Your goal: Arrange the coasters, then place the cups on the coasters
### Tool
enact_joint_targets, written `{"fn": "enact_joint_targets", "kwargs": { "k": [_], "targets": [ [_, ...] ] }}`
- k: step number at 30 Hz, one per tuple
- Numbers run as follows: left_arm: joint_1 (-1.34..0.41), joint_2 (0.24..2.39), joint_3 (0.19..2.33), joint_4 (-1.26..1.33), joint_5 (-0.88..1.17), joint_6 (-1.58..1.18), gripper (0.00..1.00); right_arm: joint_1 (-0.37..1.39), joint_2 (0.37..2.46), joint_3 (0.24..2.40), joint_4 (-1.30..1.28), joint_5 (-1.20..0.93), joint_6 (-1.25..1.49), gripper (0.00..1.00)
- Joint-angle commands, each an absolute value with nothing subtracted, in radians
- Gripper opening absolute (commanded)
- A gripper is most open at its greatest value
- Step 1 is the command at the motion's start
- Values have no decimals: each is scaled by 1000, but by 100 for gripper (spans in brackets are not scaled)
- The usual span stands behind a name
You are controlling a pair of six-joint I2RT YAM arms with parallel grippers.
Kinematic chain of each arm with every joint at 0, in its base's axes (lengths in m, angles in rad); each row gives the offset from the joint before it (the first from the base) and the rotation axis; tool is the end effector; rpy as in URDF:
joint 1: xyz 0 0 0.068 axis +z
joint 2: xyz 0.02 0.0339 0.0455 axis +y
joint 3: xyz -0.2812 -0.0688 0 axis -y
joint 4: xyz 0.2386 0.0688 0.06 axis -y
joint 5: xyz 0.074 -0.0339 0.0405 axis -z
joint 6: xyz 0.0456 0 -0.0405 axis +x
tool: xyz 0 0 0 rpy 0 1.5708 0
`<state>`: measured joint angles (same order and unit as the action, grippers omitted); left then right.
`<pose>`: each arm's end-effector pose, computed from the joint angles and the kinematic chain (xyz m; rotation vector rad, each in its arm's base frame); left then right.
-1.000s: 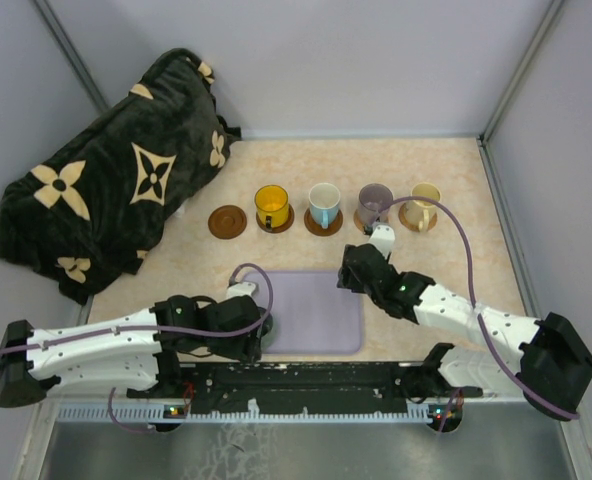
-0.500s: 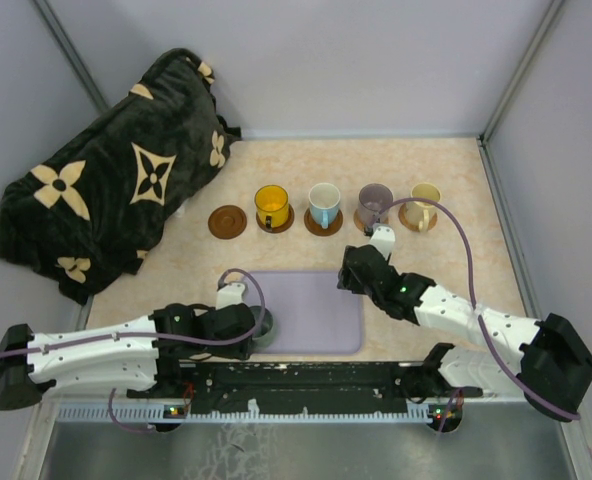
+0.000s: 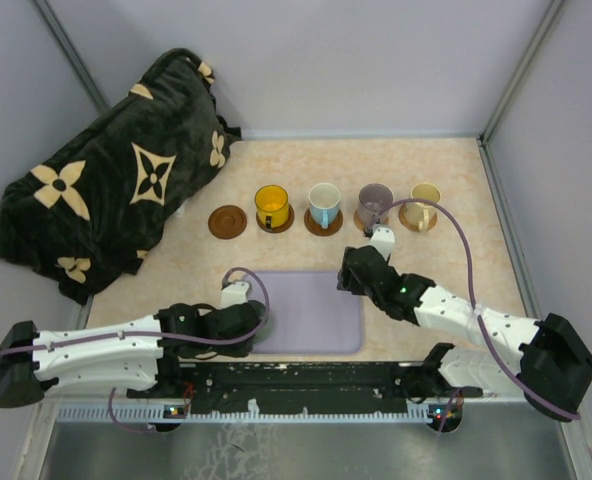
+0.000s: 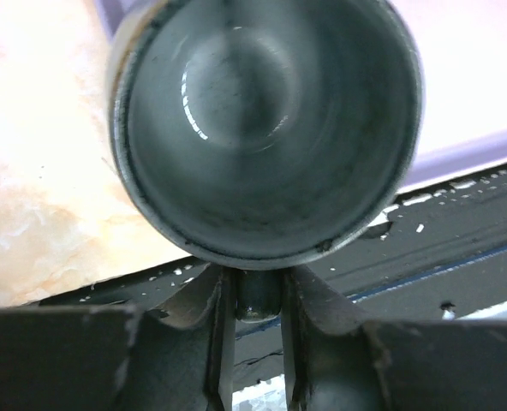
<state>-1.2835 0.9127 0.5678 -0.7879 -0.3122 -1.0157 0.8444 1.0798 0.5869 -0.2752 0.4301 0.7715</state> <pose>0.0539 -0.1328 0.2055 0.2626 2.6467 -0.3689 0.1531 0.1436 0.2212 0.1275 2.2752 0.3536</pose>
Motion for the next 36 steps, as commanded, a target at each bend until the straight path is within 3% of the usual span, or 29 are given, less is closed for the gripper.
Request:
{"fn": "enact_joint_targets", "kwargs": {
  "k": [1,9,20,36],
  "targets": [
    [-1289,933,574,-782,-313,-1004,20,852,1067,578,-239,433,785,57],
    [-1297,962,623,-782,-338,-973,9,852,1066,565,-230,429,787,58],
    [-1302,1035,805,-795,-498,-879,6,851,1049,556,-248,451,787,59],
    [-1229,985,834,-861,-766,-898,6,852,955,498,-326,509,816,59]
  ]
}}
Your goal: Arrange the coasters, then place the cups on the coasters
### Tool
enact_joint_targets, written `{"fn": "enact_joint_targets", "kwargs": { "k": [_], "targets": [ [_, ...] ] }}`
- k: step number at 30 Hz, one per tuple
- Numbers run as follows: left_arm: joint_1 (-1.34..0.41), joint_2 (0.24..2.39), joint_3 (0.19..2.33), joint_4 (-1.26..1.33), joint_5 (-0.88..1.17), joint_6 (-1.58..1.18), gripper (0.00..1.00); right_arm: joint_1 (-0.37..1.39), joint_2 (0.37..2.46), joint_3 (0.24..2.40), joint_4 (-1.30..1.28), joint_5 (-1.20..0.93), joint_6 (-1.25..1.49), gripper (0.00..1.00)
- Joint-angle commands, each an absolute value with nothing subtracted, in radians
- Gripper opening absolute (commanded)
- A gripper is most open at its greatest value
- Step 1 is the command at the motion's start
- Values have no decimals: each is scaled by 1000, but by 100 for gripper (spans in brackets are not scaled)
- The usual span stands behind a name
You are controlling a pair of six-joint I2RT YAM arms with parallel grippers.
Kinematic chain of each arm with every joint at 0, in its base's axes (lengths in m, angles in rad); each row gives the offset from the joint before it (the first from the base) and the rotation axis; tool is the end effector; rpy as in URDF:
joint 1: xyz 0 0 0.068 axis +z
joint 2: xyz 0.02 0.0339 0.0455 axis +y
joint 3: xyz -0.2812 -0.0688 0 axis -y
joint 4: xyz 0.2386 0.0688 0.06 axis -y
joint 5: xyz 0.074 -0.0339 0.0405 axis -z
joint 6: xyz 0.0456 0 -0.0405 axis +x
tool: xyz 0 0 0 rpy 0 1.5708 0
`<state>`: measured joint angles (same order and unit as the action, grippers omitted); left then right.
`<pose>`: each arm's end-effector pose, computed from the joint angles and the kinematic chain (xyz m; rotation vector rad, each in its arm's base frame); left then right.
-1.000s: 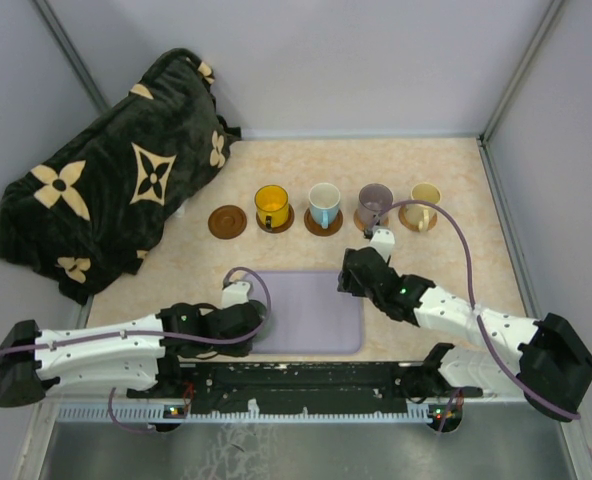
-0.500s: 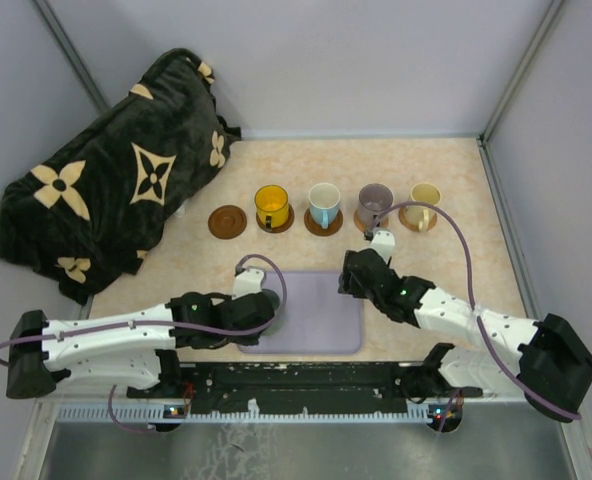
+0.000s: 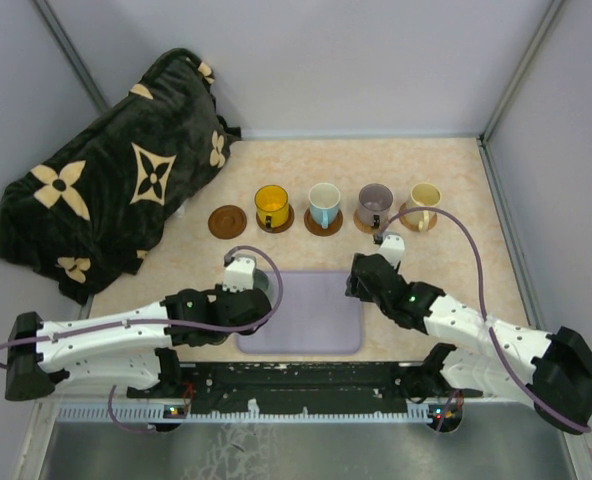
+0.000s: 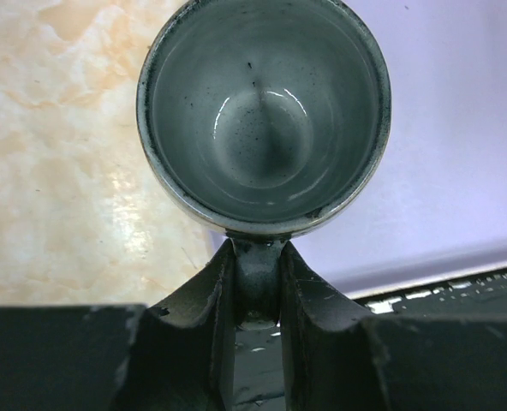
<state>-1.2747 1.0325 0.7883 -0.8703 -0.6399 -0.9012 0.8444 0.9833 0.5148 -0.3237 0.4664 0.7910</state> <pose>0.0758 -0.1552 0.2562 0.2610 2.3638 -0.1228 0.1380 0.1245 0.2117 0.1604 2.2732 0.3104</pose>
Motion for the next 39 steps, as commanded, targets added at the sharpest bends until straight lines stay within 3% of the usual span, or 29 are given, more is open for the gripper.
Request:
{"fn": "enact_joint_targets", "kwargs": {
  "k": [1,10,23,39],
  "targets": [
    [-1210,976,829,-848,-767,-880,6,852,952,495,-329,509,818,59],
    [-890,912,746,-512,-698,-535,5,852,926,482,-343,516,827,59],
    [-533,1227,834,-185,-451,-299,3,852,873,469,-388,535,834,59],
    [-366,1470,1005,-81,-305,-251,2,851,908,497,-395,534,825,59]
  ]
}}
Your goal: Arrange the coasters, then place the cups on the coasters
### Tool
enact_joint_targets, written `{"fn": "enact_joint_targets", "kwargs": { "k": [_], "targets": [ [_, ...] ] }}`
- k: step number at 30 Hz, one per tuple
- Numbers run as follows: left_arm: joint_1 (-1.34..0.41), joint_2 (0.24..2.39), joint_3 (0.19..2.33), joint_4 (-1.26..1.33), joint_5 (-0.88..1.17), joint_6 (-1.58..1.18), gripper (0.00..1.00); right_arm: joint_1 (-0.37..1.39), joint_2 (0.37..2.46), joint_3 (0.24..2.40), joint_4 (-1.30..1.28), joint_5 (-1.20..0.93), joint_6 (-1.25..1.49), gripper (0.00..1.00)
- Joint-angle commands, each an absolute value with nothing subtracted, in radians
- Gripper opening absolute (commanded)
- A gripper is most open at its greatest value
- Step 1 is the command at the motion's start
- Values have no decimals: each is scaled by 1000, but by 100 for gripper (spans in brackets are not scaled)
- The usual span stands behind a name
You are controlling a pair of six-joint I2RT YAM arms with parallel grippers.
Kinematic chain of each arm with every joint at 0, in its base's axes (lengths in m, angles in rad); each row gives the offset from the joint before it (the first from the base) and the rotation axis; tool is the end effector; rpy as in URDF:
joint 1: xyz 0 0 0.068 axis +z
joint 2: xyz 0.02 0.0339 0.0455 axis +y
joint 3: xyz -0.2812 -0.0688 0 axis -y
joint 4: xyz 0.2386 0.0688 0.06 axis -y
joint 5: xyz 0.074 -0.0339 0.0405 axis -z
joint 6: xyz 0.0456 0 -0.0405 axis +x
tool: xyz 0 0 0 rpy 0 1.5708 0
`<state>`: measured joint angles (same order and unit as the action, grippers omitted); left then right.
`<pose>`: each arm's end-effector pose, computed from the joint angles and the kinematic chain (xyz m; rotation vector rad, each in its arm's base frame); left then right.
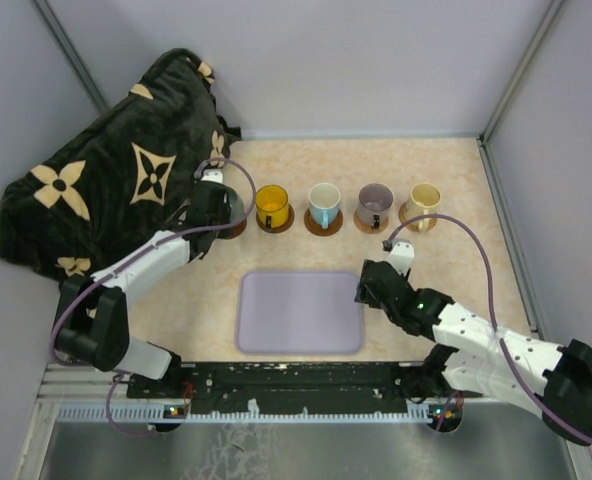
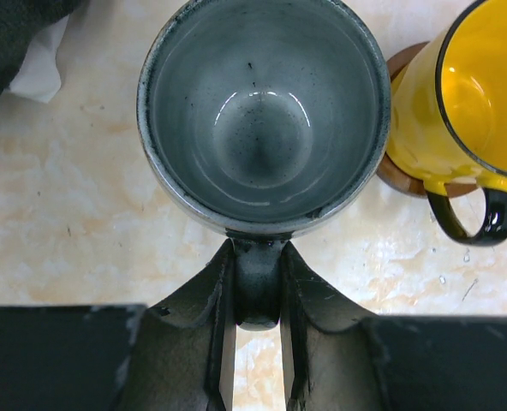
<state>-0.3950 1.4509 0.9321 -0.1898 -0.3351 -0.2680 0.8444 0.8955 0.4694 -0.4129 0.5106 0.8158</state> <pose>0.2939 -0.1063 0.2503 -0.0316 2.2325 0.0228 0.1245 0.1065 0.2043 0.1952 2.2807 0.2429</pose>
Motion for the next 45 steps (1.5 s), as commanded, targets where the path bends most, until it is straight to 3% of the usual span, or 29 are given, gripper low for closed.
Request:
{"fn": "enact_joint_targets", "kwargs": {
  "k": [1,15,45],
  "targets": [
    [-362,1482,1016,-85,-303,-252,2,852,908,498,-395,534,824,59],
    [-356,1568,1122,-196,-308,-265,1,853,910,495,-392,529,830,59],
    [-352,1532,990,-132,-333,-331,0,852,930,494,-375,505,829,59]
  ]
}}
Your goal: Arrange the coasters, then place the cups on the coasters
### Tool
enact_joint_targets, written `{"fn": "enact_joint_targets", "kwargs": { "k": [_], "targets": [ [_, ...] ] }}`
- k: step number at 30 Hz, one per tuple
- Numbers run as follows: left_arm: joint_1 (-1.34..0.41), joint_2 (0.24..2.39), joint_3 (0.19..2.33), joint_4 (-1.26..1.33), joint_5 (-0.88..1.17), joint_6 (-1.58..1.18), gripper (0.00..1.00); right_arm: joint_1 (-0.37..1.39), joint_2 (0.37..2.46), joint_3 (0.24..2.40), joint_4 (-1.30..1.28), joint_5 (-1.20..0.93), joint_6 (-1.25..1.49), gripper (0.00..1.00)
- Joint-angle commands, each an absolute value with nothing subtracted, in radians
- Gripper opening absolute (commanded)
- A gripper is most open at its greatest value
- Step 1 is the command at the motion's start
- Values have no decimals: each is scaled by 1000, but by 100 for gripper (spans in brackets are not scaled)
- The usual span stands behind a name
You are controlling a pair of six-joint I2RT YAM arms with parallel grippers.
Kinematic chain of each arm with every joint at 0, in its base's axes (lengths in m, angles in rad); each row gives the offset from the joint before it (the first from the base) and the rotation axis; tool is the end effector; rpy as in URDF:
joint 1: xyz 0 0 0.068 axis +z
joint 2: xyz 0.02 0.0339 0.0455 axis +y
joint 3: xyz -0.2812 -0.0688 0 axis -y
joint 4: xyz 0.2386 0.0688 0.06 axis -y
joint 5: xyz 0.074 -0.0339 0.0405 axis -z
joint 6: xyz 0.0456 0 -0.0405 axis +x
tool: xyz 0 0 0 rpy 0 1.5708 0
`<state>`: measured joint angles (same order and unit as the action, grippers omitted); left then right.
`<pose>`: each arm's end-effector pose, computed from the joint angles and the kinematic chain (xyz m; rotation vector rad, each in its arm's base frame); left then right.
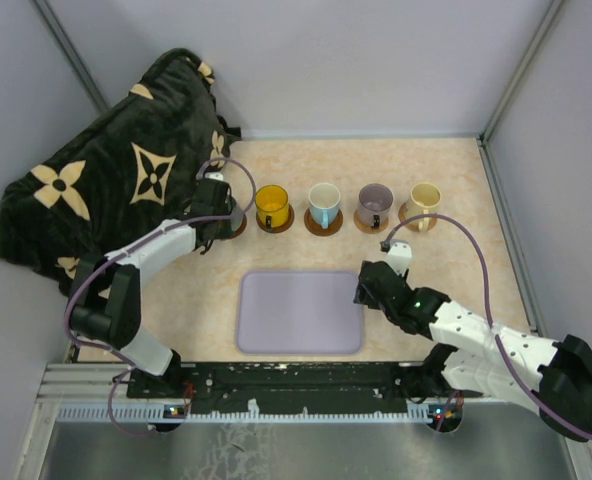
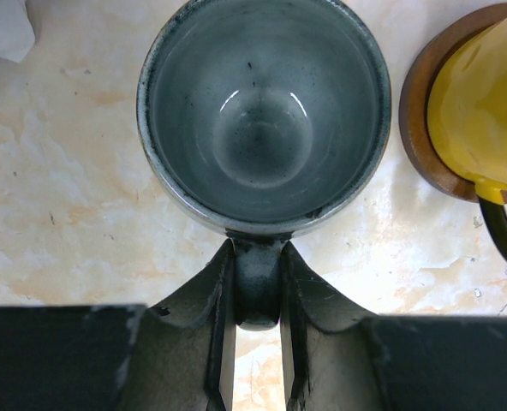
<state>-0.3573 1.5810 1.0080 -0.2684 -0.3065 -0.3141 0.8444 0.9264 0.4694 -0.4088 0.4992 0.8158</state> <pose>0.3179 -0.1040 0.2282 -0.0881 2.3603 0.0473 0.1263 0.1093 0.2000 0.1831 2.3069 0.2292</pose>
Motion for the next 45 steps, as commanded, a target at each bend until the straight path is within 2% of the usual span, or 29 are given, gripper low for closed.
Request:
{"fn": "enact_joint_targets", "kwargs": {
  "k": [1,28,33,37,45],
  "targets": [
    [-352,1523,977,-115,-332,-331,0,853,931,493,-375,505,829,59],
    [-353,1535,962,-66,-352,-333,2,851,947,498,-353,478,825,59],
    [-353,1541,970,-76,-360,-335,13,852,954,497,-346,474,823,59],
    [-353,1549,976,-73,-353,-327,26,852,961,500,-339,466,822,59],
    [-352,1561,977,-55,-346,-315,28,852,962,499,-336,464,821,59]
  ]
}}
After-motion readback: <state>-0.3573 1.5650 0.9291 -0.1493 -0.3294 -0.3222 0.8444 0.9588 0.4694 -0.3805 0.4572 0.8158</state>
